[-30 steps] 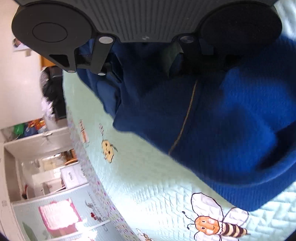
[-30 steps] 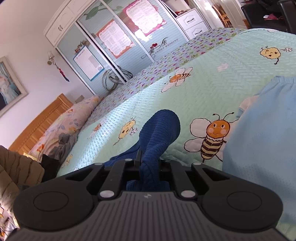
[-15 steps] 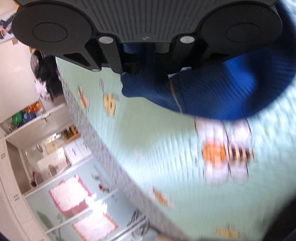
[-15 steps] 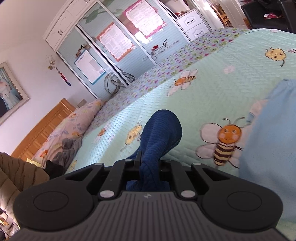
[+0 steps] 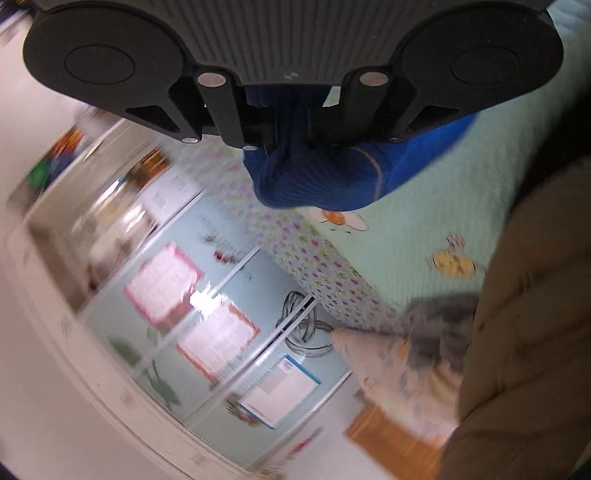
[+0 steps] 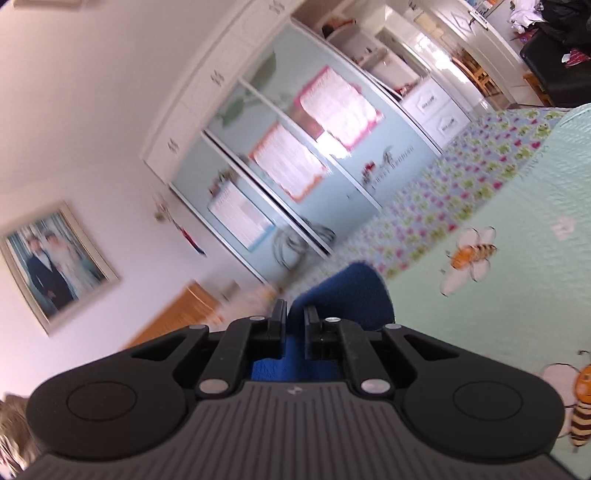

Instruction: Fold clothes

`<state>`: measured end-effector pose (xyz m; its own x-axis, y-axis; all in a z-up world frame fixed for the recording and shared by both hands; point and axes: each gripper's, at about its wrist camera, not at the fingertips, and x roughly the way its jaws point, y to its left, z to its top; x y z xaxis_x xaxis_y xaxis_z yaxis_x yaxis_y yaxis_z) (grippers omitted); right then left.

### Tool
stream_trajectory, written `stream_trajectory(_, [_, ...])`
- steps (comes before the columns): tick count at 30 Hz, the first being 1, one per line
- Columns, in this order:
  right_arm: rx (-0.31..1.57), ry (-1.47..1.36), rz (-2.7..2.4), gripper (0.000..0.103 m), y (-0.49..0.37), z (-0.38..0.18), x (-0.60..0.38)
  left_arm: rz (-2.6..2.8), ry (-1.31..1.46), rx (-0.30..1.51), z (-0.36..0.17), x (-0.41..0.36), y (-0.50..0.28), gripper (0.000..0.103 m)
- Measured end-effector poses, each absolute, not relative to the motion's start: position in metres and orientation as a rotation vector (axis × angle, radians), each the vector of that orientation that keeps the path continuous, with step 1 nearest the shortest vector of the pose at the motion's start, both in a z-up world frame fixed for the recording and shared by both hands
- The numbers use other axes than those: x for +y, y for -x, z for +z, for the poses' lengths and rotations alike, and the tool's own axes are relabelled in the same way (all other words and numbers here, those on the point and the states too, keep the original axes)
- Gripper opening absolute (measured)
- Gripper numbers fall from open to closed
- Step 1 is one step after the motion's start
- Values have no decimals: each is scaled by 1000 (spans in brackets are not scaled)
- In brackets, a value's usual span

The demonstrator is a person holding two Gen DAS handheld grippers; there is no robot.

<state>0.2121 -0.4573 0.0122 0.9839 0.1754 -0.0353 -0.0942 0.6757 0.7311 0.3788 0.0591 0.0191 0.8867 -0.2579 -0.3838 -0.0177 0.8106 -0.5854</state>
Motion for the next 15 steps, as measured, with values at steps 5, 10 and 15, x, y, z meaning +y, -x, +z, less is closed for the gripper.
stream_trajectory(5, [297,-793,170,14,-194,-36,-433,3,568,765,-14,80,-398,26])
stream_trajectory(10, [537,-601,242,29,-150,-85,-385,-36,523,913,-41,86,-366,48])
stream_trajectory(15, [607,-475,215,38,-106,-114,-351,-140,360,918,-55,72,-284,63])
